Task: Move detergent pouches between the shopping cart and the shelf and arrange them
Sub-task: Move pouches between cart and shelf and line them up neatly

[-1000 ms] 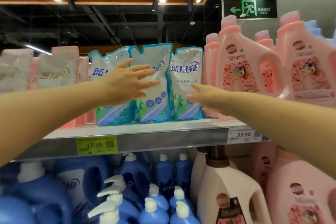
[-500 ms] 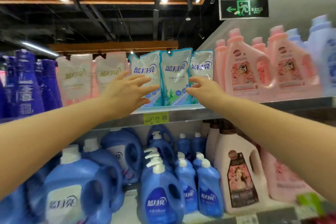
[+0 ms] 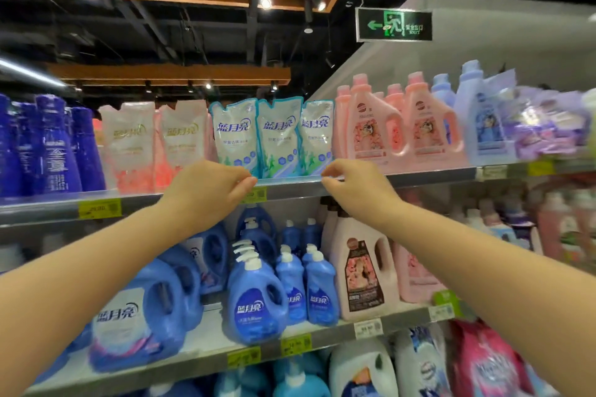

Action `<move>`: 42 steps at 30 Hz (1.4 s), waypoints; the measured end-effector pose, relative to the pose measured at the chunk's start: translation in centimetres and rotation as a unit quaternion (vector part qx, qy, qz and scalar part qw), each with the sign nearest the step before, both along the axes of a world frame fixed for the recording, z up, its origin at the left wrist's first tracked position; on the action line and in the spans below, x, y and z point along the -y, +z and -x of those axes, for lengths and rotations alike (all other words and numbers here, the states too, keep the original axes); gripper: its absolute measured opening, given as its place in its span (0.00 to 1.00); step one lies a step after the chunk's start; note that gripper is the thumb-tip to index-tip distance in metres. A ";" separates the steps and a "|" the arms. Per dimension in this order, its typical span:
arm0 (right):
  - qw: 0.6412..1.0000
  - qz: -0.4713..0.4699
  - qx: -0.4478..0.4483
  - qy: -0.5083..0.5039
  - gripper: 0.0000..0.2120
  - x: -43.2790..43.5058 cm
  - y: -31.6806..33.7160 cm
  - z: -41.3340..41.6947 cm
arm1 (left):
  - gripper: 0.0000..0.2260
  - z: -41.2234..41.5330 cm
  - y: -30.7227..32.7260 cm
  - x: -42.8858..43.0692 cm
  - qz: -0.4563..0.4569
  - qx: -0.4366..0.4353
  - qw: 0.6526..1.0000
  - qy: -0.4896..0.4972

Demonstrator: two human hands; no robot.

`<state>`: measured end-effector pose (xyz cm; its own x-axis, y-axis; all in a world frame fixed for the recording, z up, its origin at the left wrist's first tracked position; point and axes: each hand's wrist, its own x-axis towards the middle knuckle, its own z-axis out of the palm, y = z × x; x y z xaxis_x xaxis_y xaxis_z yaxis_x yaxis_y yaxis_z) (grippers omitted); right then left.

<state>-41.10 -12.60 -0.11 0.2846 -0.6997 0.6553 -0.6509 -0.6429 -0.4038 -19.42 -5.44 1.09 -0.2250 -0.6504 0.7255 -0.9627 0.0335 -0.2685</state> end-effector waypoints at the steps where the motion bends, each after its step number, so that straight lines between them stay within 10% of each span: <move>1: 1.000 -0.001 -0.008 -0.003 0.13 -0.9 -0.4 1.2 | 0.17 1.6 -0.2 -0.9 -0.004 -0.014 1.000 -0.009; 24: 0.981 -0.102 -0.023 -0.163 0.11 -25.2 -14.9 34.4 | 0.17 38.3 -14.5 -16.6 -0.109 -0.210 0.945 -0.224; 42: 0.855 -0.356 0.108 -0.361 0.12 -44.1 -35.3 47.6 | 0.08 55.6 -35.3 -27.3 -0.374 -0.286 0.839 -0.272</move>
